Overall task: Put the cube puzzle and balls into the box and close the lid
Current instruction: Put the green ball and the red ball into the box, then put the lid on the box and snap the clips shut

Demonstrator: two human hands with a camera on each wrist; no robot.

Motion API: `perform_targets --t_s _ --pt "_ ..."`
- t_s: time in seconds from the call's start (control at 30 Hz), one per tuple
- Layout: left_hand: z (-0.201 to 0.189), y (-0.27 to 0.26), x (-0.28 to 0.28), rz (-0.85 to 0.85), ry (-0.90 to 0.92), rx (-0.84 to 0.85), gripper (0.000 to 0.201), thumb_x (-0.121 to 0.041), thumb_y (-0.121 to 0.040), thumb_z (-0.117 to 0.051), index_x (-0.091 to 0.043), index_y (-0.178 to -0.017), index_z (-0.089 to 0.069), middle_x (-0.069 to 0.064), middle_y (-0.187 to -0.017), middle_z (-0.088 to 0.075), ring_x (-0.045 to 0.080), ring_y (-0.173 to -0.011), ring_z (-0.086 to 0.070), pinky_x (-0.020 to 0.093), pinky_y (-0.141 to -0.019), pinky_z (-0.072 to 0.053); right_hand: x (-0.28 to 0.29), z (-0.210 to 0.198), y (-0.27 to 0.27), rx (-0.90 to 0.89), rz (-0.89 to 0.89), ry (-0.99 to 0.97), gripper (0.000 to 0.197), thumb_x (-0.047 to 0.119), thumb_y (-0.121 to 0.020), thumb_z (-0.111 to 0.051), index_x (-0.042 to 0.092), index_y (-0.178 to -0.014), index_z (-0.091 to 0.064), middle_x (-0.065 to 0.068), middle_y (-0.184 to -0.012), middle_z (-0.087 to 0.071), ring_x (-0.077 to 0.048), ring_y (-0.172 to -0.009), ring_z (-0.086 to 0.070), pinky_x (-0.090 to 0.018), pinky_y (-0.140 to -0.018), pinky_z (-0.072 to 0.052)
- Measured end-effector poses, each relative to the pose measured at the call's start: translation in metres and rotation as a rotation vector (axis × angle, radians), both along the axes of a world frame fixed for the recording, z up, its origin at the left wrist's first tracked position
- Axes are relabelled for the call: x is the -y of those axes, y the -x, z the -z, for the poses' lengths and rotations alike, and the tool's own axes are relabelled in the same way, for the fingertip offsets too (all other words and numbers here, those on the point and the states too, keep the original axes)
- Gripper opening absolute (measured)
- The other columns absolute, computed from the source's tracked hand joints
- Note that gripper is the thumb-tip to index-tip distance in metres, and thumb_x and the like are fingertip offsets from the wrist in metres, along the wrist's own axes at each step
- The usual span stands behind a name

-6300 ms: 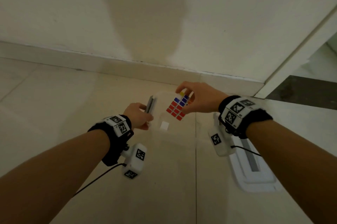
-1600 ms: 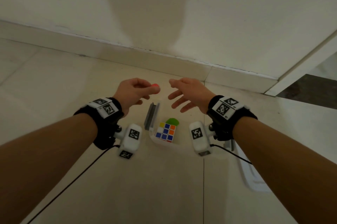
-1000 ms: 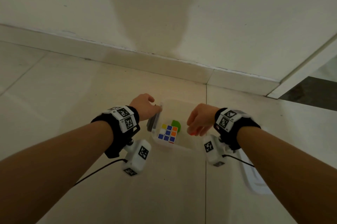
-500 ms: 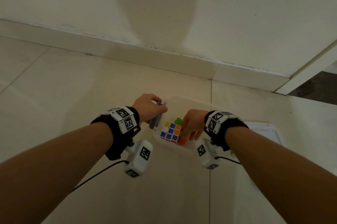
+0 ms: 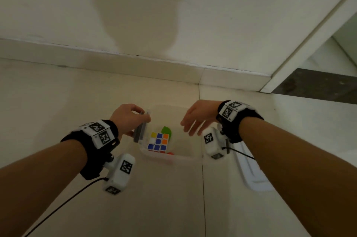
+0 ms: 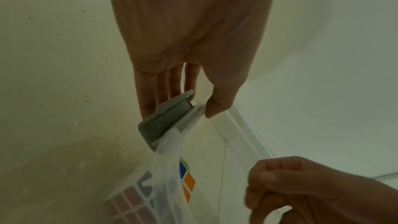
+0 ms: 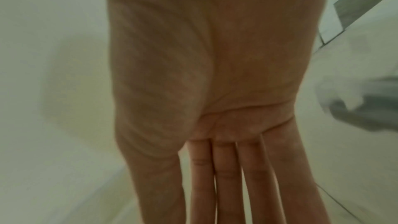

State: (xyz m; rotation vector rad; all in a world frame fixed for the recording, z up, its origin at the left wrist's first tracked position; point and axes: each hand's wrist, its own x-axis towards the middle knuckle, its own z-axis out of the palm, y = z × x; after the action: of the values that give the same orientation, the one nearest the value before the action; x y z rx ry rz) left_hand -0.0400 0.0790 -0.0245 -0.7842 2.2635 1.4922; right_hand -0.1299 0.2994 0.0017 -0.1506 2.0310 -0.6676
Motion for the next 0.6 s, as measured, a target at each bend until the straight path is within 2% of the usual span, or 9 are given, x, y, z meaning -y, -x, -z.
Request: perform_targets --t_s 0.13,0.2,0.23,0.33,0.37,0.43,0.5,0.57,0.6 --pt "0.004 0.0 0.0 0.012 -0.06 0.058 0.032 -0.021 -0.086 -0.071 -0.009 -0.114 -0.062 0.018 -0.109 -0.063 0.036 -0.099 -0.062 0.046 -0.077 -0.058 -0.034 -0.027 0.018 -0.065 0.243 0.145 0.021 0.026 -0.089 -0.069 0.005 -0.094 -0.069 -0.007 -0.081 -0.077 -0.021 -0.065 -0.071 -0.035 -0.077 -0.053" --pt "0.005 0.001 -0.001 0.029 -0.08 0.079 0.031 -0.022 -0.088 -0.068 -0.008 -0.115 -0.06 0.021 -0.112 -0.063 0.039 -0.102 -0.063 0.048 -0.079 -0.057 -0.061 -0.03 0.029 -0.141 0.404 0.135 0.025 0.029 -0.087 -0.072 0.005 -0.093 -0.07 -0.007 -0.076 -0.074 -0.02 -0.058 -0.064 -0.034 -0.071 -0.052" --pt "0.005 0.002 -0.003 0.035 -0.081 0.081 0.031 -0.022 -0.088 -0.067 -0.008 -0.116 -0.06 0.021 -0.113 -0.063 0.04 -0.104 -0.062 0.047 -0.077 -0.057 -0.075 -0.029 0.034 -0.187 0.463 0.08 0.027 0.03 -0.085 -0.072 0.004 -0.094 -0.071 -0.007 -0.074 -0.073 -0.019 -0.058 -0.062 -0.033 -0.068 -0.051" --pt "0.007 0.004 -0.009 0.037 -0.084 0.088 0.033 -0.02 -0.09 -0.063 -0.011 -0.121 -0.057 0.02 -0.116 -0.061 0.04 -0.106 -0.061 0.042 -0.069 -0.055 -0.117 -0.009 0.033 -0.298 0.555 -0.173 0.024 0.027 -0.09 -0.067 0.004 -0.094 -0.069 -0.008 -0.073 -0.071 -0.017 -0.051 -0.06 -0.018 -0.046 -0.046" --pt "0.008 0.005 -0.011 0.037 -0.086 0.096 0.032 -0.02 -0.09 -0.062 -0.011 -0.121 -0.058 0.02 -0.116 -0.061 0.04 -0.106 -0.061 0.04 -0.067 -0.055 -0.129 0.0 0.029 -0.318 0.565 -0.253 0.024 0.025 -0.09 -0.066 0.002 -0.097 -0.068 -0.01 -0.076 -0.072 -0.019 -0.052 -0.062 -0.018 -0.043 -0.048" --pt "0.009 0.007 -0.016 0.043 -0.094 0.11 0.03 -0.021 -0.09 -0.062 -0.009 -0.118 -0.06 0.02 -0.116 -0.062 0.04 -0.104 -0.061 0.04 -0.067 -0.054 -0.145 0.016 0.021 -0.368 0.505 -0.405 0.025 0.023 -0.088 -0.067 -0.001 -0.094 -0.065 -0.015 -0.084 -0.074 -0.026 -0.062 -0.068 -0.032 -0.055 -0.059" --pt "0.01 0.009 -0.022 0.044 -0.106 0.118 0.028 -0.021 -0.09 -0.061 -0.007 -0.115 -0.062 0.021 -0.116 -0.063 0.041 -0.104 -0.062 0.04 -0.069 -0.055 -0.154 0.029 0.014 -0.445 0.401 -0.562 0.024 0.022 -0.086 -0.067 0.003 -0.073 -0.059 -0.014 -0.078 -0.068 -0.028 -0.065 -0.065 -0.035 -0.07 -0.059" --pt "0.011 0.01 -0.027 0.05 -0.113 0.117 0.028 -0.022 -0.091 -0.06 -0.006 -0.113 -0.062 0.021 -0.117 -0.062 0.041 -0.105 -0.062 0.04 -0.069 -0.055 -0.159 0.04 0.007 -0.486 0.354 -0.65 0.032 0.021 -0.087 -0.065 0.009 -0.062 -0.049 -0.008 -0.066 -0.055 -0.022 -0.055 -0.053 -0.03 -0.065 -0.05" --pt "0.012 0.012 -0.03 0.051 -0.114 0.117 0.027 -0.022 -0.091 -0.06 -0.006 -0.112 -0.062 0.02 -0.117 -0.062 0.041 -0.105 -0.062 0.041 -0.07 -0.055 -0.162 0.044 0.005 -0.484 0.331 -0.674 0.031 0.021 -0.088 -0.064 0.008 -0.063 -0.051 -0.008 -0.066 -0.055 -0.022 -0.057 -0.054 -0.029 -0.063 -0.047"
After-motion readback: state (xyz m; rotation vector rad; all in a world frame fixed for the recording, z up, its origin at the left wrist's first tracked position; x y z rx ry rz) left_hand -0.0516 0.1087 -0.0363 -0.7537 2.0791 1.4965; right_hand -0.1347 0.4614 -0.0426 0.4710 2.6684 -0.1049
